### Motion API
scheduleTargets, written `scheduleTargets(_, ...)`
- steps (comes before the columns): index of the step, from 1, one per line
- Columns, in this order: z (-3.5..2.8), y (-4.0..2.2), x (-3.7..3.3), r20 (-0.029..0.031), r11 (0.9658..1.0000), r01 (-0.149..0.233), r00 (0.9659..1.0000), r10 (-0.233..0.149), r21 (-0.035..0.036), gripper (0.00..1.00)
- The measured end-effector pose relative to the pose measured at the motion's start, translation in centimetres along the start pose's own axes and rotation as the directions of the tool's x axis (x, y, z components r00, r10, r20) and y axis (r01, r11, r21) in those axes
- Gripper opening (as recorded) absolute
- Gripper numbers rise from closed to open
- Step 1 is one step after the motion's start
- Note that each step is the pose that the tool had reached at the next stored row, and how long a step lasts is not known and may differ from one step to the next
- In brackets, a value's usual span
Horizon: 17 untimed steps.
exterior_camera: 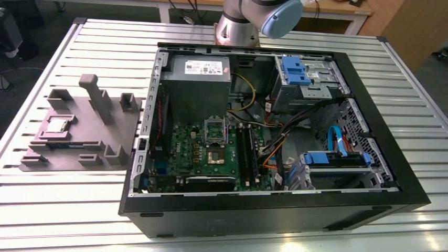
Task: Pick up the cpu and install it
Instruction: 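Pick up the cpu and move it towards the insertion slot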
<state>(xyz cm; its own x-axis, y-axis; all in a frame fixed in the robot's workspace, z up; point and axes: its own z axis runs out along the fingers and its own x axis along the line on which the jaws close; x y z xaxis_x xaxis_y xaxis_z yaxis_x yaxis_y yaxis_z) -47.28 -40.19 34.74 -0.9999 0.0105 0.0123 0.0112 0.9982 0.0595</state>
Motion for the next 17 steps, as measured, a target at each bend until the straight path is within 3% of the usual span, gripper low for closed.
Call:
scheduleTargets(8, 0.80, -0.05, -0.03, 0.0000, 1.0000, 0.000, 1.0000, 0.000, 0.0001, 0.62)
scheduleTargets(17, 0.98, -0.06, -0.03, -0.0001, 1.0000, 0.000, 1.0000, 0.000, 0.0001, 0.62)
